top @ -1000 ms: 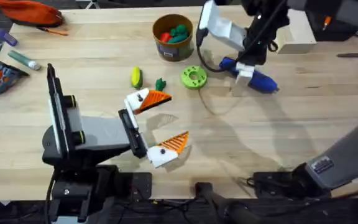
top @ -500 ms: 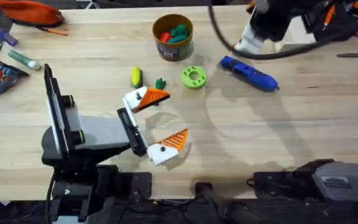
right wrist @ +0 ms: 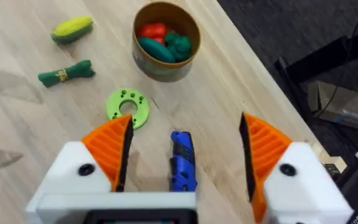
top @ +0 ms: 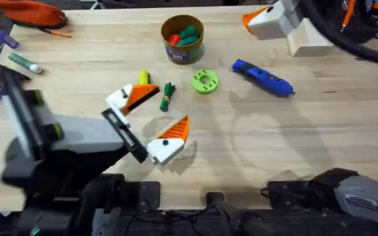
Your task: Pick up the gripper from the table and insert it into the empty holder that is missing its gripper. Then pick up a screw, insert it into the mounting hole, and use the screwdriver to tighten it. Finally, clean up the table by picking up the vegetable and placing it into the bucket.
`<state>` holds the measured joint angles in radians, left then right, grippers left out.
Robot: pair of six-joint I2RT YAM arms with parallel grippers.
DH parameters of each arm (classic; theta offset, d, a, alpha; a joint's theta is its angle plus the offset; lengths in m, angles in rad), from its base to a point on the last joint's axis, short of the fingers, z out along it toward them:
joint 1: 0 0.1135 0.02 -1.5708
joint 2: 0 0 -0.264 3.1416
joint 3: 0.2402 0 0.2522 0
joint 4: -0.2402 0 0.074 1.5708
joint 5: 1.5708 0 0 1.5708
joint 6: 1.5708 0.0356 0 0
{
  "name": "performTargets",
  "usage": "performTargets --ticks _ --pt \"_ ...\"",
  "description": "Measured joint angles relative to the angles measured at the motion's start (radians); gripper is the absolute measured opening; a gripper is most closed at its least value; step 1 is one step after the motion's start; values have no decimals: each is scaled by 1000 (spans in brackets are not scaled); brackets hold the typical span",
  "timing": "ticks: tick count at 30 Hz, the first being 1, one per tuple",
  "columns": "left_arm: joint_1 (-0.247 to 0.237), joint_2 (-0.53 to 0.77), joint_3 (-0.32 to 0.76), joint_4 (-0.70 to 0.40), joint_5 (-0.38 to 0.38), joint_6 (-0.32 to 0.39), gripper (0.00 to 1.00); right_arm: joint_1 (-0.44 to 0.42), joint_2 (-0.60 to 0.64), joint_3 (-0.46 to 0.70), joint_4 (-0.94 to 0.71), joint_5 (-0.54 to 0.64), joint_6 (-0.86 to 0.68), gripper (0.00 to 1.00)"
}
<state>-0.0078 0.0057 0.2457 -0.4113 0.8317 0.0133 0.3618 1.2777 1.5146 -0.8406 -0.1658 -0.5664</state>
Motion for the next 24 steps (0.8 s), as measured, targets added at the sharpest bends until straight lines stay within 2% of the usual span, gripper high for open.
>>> performTargets --ticks 4,11,18,24 --pt "0 45 132 -136 -79 44 985 0 -3 0 0 -1 36 887" --pt "0 267 365 -295 -197 117 985 0 -3 0 0 -1 142 887" --pt "0 523 574 -345 -269 138 985 0 -3 0 -22 -8 217 887" --pt "0 605 595 -348 -323 141 985 0 -3 0 -47 -8 231 886"
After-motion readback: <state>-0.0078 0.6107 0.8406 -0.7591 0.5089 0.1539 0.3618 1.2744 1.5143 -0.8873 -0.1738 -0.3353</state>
